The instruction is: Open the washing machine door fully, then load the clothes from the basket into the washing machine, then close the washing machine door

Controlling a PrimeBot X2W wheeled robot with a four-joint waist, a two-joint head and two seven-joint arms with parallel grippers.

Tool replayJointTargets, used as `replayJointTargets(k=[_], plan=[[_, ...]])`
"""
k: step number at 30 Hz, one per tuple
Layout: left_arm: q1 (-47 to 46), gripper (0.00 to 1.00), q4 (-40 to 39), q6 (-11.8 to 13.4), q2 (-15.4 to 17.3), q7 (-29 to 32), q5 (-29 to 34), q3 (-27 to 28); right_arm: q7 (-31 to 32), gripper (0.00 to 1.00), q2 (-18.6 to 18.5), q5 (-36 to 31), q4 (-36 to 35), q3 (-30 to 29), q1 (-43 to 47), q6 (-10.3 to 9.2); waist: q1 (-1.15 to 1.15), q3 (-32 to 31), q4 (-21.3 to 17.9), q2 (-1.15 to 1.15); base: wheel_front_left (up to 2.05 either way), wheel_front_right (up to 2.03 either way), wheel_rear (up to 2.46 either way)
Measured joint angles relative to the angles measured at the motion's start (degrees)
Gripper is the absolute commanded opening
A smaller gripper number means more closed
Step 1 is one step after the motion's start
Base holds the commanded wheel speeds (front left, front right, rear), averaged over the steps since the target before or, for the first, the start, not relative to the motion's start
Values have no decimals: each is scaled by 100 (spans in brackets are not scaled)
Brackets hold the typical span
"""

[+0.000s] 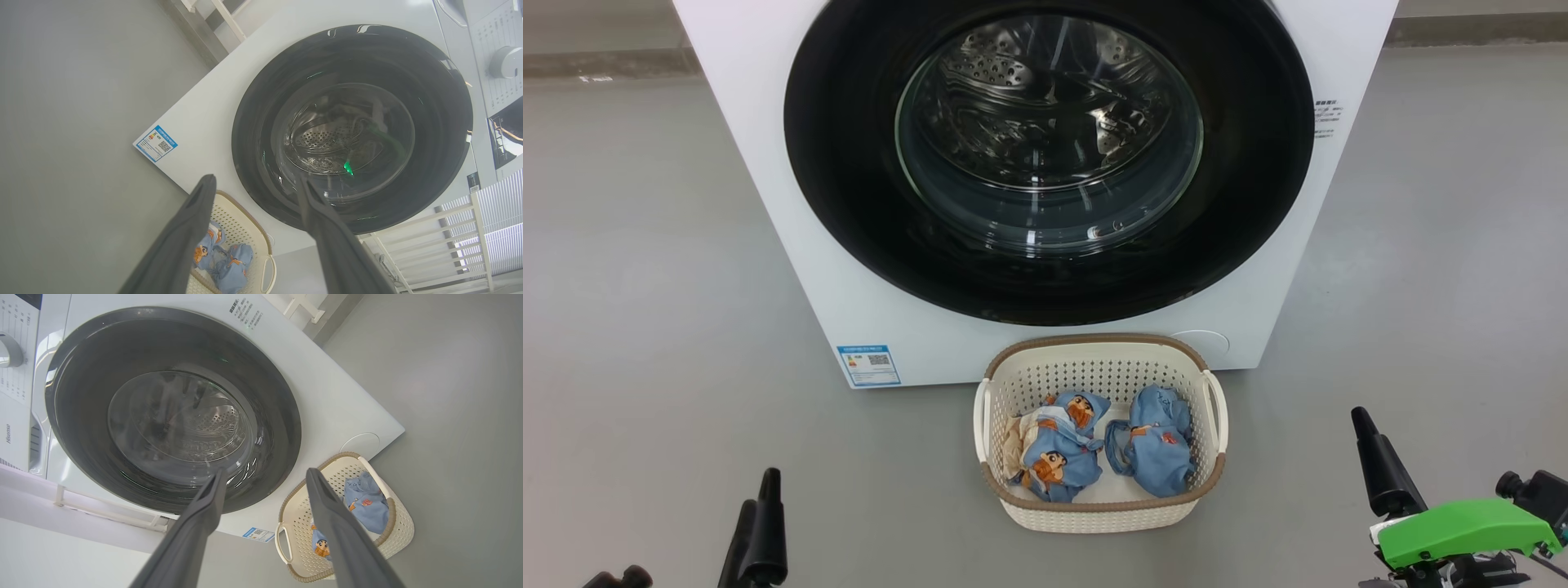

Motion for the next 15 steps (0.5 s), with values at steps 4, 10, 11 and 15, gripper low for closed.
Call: replayJointTargets(k=[4,10,11,15], plan=[[0,100,0,35,2,-68,315,-35,-53,100,-24,-279,4,44,0,0,0,2,8,0,0,0,0],[0,100,-1,51,9,-175,773,-76,-148,100,-35,-766,7,131,0,0,0,8,19,0,0,0,0],[0,100,-2,52,11,-176,833,-80,-158,100,-41,-826,7,134,0,0,0,9,21,0,0,0,0],[0,100,-5,79,22,-236,1132,-100,-213,100,-46,-1121,10,155,-1,0,0,13,31,0,0,0,0]])
